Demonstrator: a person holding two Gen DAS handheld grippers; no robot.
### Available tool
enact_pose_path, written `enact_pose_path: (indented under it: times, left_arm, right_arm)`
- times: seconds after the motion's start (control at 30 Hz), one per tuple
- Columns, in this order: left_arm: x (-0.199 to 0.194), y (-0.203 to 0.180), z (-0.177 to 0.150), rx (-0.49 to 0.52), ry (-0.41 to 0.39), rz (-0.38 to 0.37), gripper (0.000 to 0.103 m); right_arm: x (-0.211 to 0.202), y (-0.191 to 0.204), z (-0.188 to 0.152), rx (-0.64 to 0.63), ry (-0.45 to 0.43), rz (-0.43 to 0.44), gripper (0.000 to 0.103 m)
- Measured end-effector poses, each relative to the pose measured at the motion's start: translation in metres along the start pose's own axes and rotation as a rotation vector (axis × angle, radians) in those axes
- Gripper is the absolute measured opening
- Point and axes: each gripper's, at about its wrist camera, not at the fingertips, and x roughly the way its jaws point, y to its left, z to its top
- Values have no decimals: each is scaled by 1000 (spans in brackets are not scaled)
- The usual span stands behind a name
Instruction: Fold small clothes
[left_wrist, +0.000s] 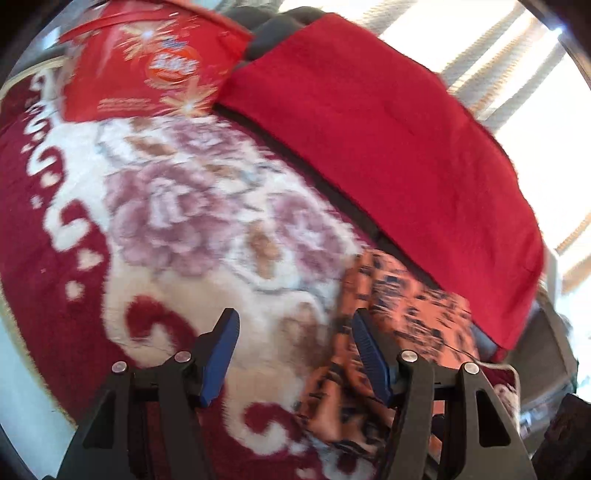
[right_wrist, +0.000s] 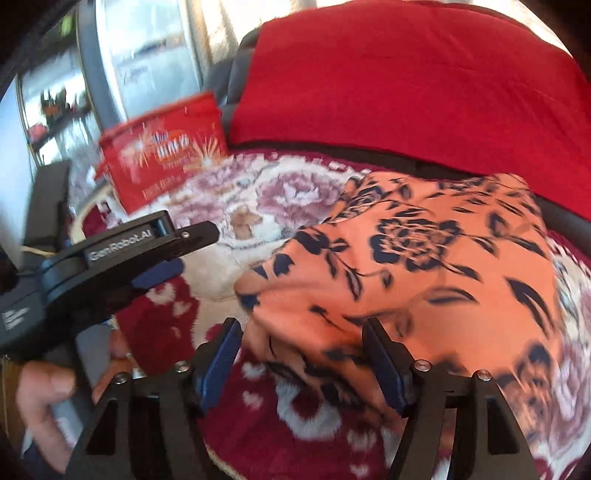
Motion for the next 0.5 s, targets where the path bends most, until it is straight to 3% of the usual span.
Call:
enact_pose_path:
  times: [0.13,0.2,0.23,0.27,0.3,0.33,0.4,0.5]
  left_arm:
    - [-12,-44,-14,178,8,-104,64]
    - [-4,-70,-27,289,36,-50,64]
    - [4,-74,-31,306,66,-9,56]
    - [21,-71,-35,303,129,60,40]
    - [41,-55,-37,232,221,133,37]
    - [52,-31,-39,105,291,140,39]
    - [45,-9,-37,-23,288,89,39]
    - [23,-31,-38,99,220,165,48]
  right_arm:
    - [-44,-24,-22,80,-59,-2,72]
    - [-59,-37,-34,111,-66,-13,73]
    - [-63,-44,-39,127,-62,-19,73]
    - [-68,-52,-44,148,-60,-21,73]
    - [-72,-60,-49,174,-61,-20,73]
    - [-76,-67,-52,194,-62,-21,73]
    - [-89,-84,-60,248,-77,-10,73]
    - [-106,-108,-69,320,-101,6,75]
